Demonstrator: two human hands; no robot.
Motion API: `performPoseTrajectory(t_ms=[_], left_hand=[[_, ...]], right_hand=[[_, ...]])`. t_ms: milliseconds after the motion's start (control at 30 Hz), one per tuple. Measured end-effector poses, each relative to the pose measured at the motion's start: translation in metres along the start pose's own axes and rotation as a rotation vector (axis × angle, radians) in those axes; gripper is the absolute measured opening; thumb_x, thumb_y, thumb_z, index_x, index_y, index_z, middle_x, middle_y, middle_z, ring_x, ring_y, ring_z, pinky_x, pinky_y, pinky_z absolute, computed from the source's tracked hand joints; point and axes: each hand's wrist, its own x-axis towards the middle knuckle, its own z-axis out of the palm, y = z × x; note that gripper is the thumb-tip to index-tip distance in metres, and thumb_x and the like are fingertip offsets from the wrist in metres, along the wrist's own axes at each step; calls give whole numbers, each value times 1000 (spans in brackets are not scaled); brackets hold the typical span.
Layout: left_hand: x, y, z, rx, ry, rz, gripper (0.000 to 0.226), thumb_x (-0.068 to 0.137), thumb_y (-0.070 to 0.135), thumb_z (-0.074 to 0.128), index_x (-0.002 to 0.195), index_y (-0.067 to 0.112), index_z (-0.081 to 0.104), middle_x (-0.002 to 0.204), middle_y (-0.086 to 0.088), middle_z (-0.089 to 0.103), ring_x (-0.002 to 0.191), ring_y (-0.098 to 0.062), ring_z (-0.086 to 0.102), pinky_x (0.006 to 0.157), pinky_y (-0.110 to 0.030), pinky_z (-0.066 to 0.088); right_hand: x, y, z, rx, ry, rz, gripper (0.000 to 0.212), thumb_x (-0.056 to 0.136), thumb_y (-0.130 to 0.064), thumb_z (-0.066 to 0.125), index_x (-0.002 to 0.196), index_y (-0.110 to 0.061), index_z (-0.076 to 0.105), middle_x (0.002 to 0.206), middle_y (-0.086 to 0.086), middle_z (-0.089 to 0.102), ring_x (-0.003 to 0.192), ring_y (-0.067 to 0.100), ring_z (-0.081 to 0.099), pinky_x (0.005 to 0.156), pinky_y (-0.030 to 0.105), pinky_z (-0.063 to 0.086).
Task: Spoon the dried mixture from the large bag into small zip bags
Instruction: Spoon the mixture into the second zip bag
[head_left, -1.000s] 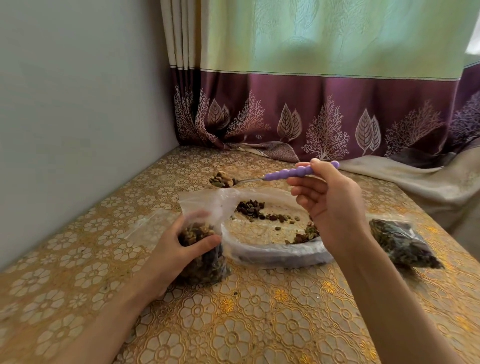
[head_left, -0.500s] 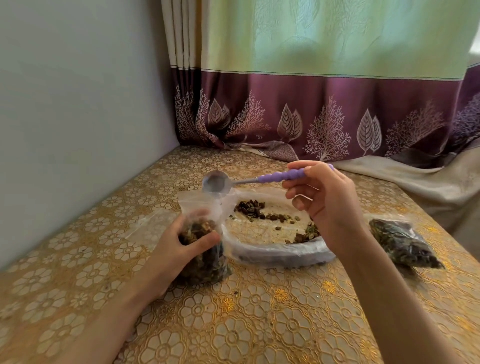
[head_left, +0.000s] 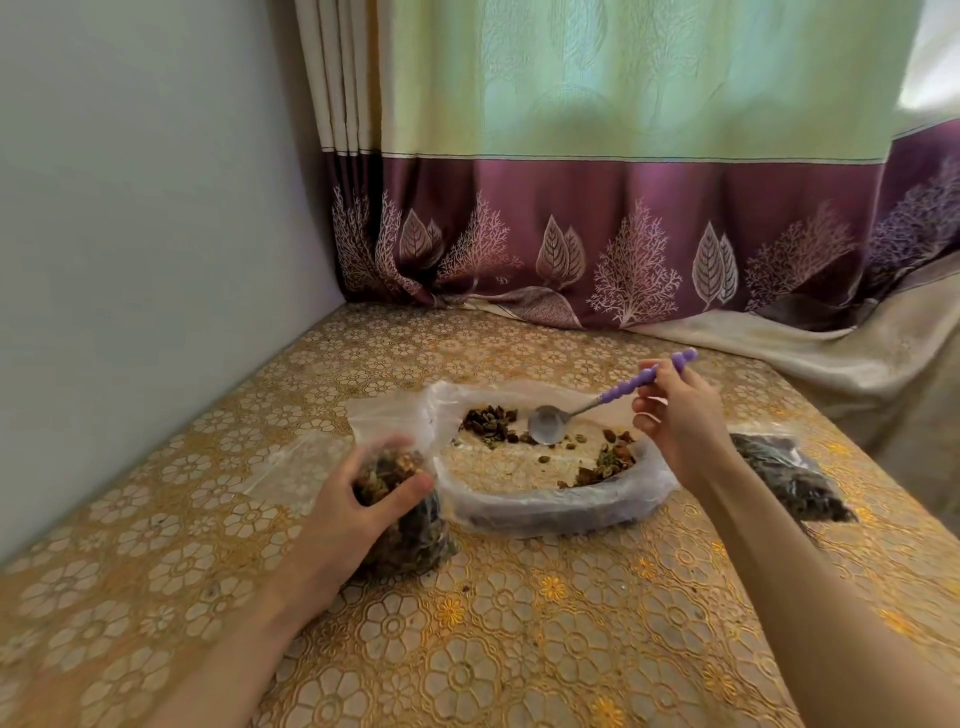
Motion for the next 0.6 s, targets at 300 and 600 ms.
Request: performPoseTrajectory(t_ms=[300, 600], left_hand=[[0, 0, 0, -14, -4, 1, 36, 64, 48, 76, 97, 49, 59, 109, 8, 58, 99, -11, 57, 69, -22, 48], [0, 3, 2, -24, -15, 3, 70, 28, 85, 66, 91, 56, 59, 106, 11, 57, 95, -9, 57, 68, -23, 49]], right_hand=[[31, -16, -2, -413, 7, -48, 30, 102, -15, 32, 77, -12, 48, 59, 7, 56, 43, 9, 43, 38, 18, 31], [35, -25, -18, -481, -134, 139, 31, 101, -17, 35, 75, -10, 51, 64, 7, 53, 49, 12, 39, 35, 16, 28]])
